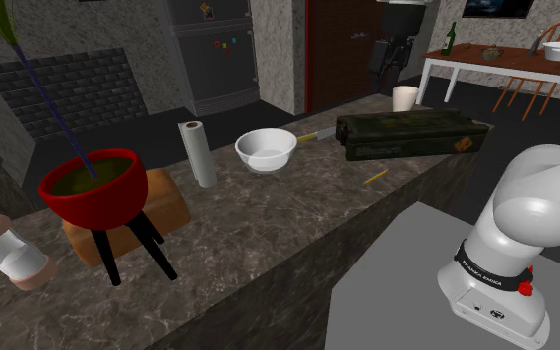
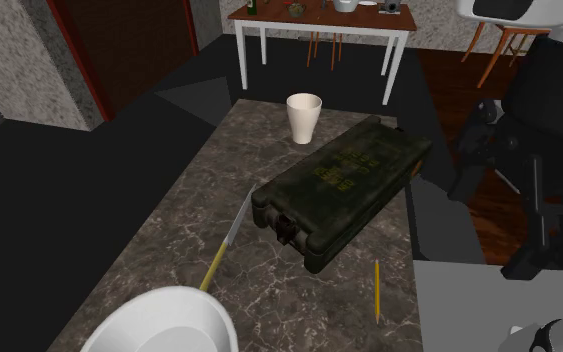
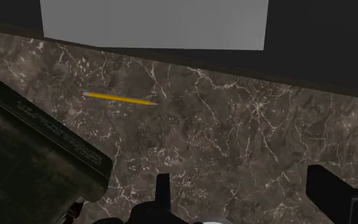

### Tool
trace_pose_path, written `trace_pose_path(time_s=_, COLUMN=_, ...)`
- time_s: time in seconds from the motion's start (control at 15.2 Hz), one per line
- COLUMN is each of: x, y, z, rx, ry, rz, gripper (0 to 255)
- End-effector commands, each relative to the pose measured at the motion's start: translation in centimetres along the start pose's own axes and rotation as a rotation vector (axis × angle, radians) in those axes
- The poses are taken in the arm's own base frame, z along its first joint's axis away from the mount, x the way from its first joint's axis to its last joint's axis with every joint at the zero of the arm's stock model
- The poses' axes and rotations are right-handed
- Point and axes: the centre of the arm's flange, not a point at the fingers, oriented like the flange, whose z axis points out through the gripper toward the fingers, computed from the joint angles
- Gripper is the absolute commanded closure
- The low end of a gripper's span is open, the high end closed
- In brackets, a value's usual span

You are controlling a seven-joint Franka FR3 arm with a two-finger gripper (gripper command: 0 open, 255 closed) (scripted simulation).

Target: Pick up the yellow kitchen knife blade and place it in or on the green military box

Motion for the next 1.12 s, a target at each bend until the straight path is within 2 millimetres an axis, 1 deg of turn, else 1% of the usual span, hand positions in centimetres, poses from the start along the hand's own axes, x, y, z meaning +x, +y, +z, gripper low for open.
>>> trace_pose_path(time_s=0.0, x=0.0, y=0.0, z=0.0, rx=0.000, ry=0.000, rz=0.000, gripper=0)
trace_pose_path(time_s=0.26, x=1.6, y=4.2, z=2.7, rx=-0.004, ry=-0.011, rz=-0.154, gripper=0)
trace_pose_path(time_s=0.53, x=3.8, y=8.1, z=5.5, rx=-0.008, ry=-0.022, rz=-0.308, gripper=0)
trace_pose_path(time_s=0.79, x=6.5, y=11.7, z=8.2, rx=-0.012, ry=-0.033, rz=-0.461, gripper=0)
trace_pose_path(time_s=1.06, x=9.8, y=14.8, z=11.0, rx=-0.016, ry=-0.044, rz=-0.615, gripper=0)
